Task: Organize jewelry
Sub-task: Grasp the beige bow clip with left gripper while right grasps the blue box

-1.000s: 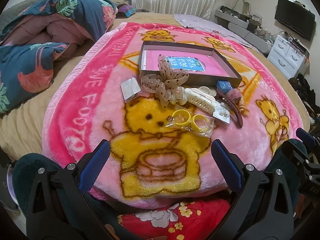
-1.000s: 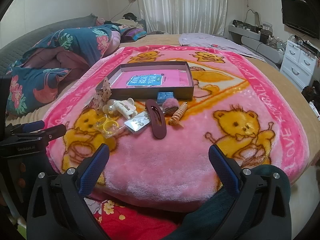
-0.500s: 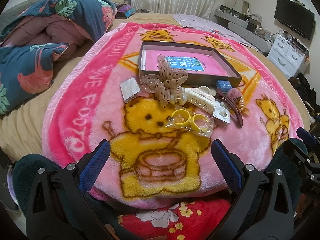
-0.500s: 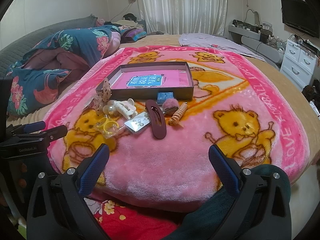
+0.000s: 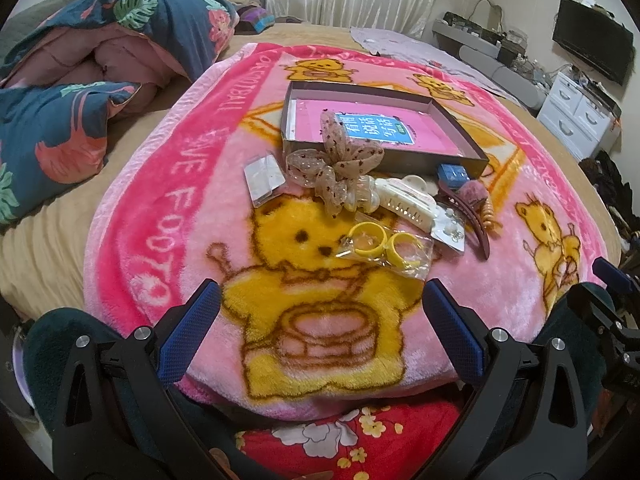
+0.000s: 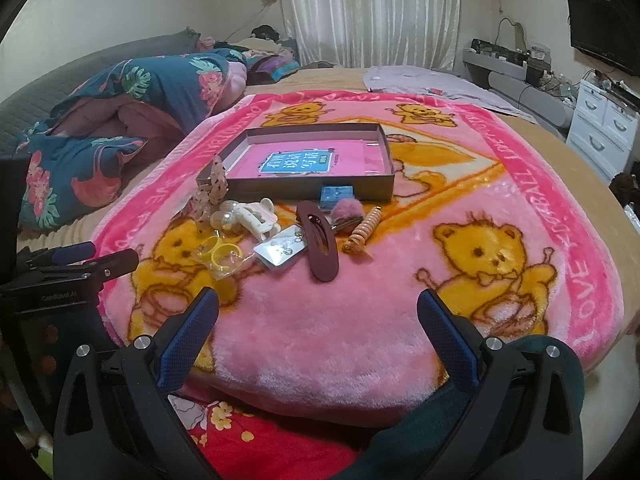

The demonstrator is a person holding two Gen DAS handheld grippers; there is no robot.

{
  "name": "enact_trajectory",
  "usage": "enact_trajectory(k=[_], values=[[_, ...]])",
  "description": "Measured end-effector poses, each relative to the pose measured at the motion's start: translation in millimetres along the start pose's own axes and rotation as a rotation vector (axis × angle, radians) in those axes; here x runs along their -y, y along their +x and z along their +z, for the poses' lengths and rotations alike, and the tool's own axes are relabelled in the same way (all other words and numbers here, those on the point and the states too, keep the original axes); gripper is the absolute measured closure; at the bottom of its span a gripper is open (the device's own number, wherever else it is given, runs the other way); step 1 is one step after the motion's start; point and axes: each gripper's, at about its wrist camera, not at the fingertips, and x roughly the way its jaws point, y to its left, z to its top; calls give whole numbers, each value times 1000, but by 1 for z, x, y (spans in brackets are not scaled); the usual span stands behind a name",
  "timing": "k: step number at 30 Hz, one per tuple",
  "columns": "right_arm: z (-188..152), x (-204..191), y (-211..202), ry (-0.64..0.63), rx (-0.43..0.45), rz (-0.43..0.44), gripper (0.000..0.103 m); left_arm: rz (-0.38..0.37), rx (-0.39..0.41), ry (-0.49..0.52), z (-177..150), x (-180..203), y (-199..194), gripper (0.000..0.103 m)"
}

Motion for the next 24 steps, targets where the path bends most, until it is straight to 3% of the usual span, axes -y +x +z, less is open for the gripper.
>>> enact_trajectory(k=[17,24], values=[[47,10,44,-26,-21,61,4,-25,-15,-90,34,-34,23,8],[70,21,69,-15,-36,59,4,-34,-35,-70,54,-27,42,8]])
